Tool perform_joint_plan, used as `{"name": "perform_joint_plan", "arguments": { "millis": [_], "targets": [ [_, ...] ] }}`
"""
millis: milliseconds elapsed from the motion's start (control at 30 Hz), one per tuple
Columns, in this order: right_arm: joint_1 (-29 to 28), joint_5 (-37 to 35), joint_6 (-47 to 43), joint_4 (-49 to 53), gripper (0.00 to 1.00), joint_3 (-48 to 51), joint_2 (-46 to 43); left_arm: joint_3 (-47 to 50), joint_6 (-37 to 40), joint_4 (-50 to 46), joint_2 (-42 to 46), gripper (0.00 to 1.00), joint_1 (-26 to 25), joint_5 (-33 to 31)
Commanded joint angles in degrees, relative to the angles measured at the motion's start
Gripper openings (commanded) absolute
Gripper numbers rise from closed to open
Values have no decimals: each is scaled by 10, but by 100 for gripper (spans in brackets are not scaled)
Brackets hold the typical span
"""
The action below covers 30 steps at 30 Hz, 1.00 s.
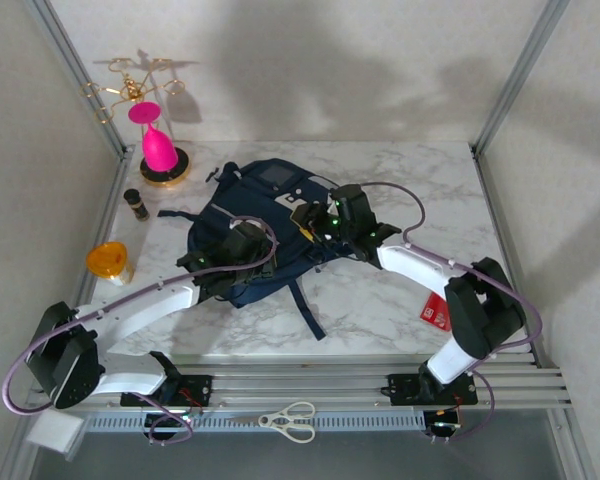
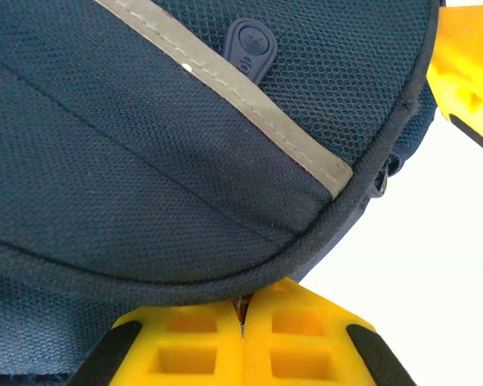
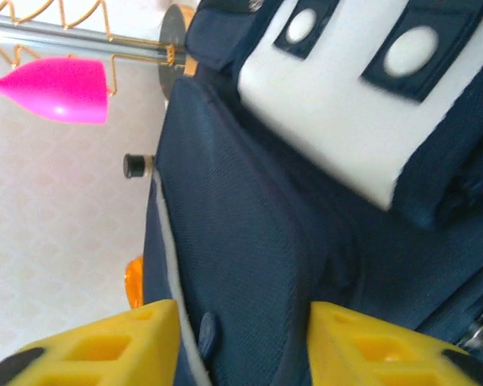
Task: Pack the student bag
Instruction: Unzip the student bag at the center of the table.
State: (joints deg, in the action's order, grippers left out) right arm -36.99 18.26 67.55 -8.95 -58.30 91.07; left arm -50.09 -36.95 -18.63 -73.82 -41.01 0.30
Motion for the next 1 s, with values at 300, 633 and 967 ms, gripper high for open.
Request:
{"name": "perform_joint_plan", "arguments": {
  "millis": [300, 633, 967],
  "targets": [
    [-76, -42, 130, -107, 48, 3, 40, -17, 25, 32, -2, 0, 8, 3],
    [-58, -140, 102, -51, 0, 34, -5, -37, 25, -26, 5, 0, 10, -12],
    [111, -6, -153, 84, 0, 4, -39, -79, 64, -90, -32, 0, 19, 30]
  ]
}}
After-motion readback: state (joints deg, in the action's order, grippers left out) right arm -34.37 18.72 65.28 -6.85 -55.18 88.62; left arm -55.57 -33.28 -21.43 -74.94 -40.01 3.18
